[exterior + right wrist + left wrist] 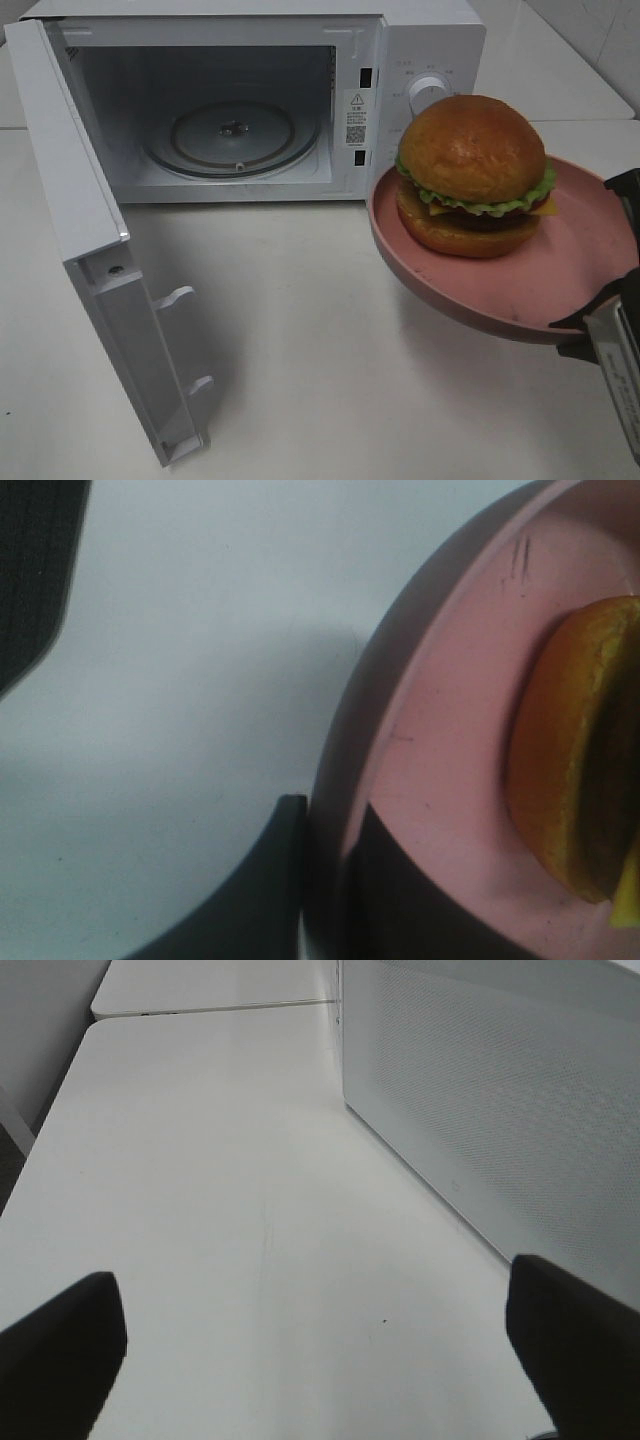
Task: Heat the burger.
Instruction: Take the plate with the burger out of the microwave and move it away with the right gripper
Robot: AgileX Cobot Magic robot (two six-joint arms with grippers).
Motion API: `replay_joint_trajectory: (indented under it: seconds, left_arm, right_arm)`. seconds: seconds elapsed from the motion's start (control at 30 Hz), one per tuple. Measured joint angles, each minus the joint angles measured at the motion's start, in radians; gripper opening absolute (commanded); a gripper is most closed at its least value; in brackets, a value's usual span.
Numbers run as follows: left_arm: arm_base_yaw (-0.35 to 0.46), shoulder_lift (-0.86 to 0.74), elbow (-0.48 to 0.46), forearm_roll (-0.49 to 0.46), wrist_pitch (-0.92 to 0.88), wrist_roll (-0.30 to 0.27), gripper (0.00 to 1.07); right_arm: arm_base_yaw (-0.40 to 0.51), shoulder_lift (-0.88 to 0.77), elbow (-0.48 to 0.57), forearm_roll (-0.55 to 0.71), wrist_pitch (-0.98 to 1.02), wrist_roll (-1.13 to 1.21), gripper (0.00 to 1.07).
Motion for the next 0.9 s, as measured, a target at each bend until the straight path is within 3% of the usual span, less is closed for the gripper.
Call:
replay_joint_trajectory:
  seconds: [0.37, 0.9]
  left_arm:
    - [0.000, 0.000, 0.000, 0.000, -0.001, 0.000, 0.98]
    - [0.000, 0.000, 0.000, 0.000, -0.001, 0.000, 0.98]
  right_arm:
    - [0.000, 0.000, 0.000, -0.230, 0.064, 0.362, 0.02]
    - [0.000, 0.000, 0.000, -0.390, 0.201, 0.738, 0.03]
